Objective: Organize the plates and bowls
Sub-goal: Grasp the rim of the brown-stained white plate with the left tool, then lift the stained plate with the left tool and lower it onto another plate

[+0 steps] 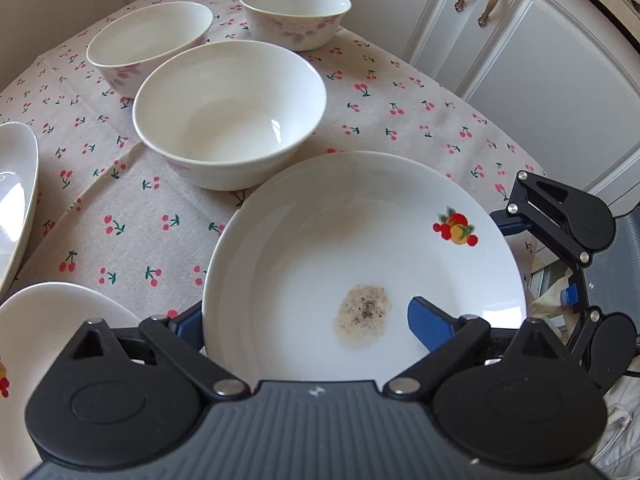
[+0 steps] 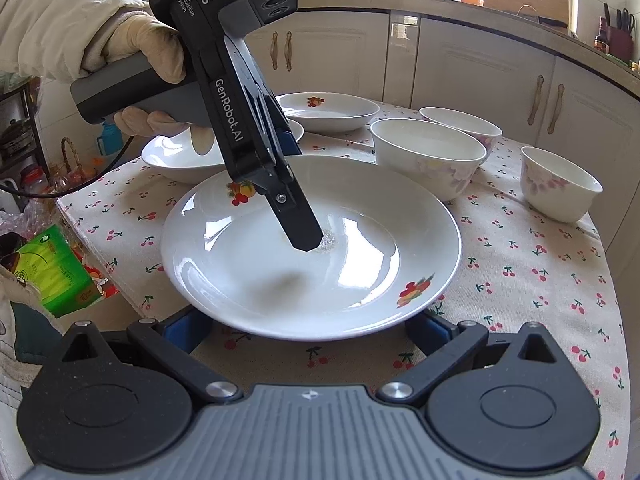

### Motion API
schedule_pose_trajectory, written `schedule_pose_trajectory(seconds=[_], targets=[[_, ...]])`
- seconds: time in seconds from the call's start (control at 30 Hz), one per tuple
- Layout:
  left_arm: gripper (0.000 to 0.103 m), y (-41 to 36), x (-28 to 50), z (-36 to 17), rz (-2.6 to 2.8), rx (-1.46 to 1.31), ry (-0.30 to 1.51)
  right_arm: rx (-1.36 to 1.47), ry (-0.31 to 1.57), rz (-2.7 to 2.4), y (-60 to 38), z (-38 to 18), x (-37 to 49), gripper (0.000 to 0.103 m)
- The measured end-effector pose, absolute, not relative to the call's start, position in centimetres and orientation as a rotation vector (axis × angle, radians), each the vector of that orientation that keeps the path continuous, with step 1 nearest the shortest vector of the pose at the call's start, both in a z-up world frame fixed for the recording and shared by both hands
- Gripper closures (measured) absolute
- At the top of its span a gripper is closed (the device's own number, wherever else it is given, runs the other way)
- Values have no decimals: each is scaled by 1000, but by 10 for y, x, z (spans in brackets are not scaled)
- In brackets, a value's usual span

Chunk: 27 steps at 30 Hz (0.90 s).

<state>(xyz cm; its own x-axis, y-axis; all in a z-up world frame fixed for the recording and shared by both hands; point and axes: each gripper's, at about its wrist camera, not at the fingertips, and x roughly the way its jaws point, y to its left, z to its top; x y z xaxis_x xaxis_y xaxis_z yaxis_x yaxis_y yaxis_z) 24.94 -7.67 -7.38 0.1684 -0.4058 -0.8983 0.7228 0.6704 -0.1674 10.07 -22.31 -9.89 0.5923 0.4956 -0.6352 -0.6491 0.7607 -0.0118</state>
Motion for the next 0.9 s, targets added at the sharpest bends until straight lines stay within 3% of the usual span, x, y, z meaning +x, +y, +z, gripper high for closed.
schedule_pose_trajectory(seconds=[0.9], targets=[[11,-72,252,-70,-828,312,1126,-306,665,708,-222,-94,107,0]])
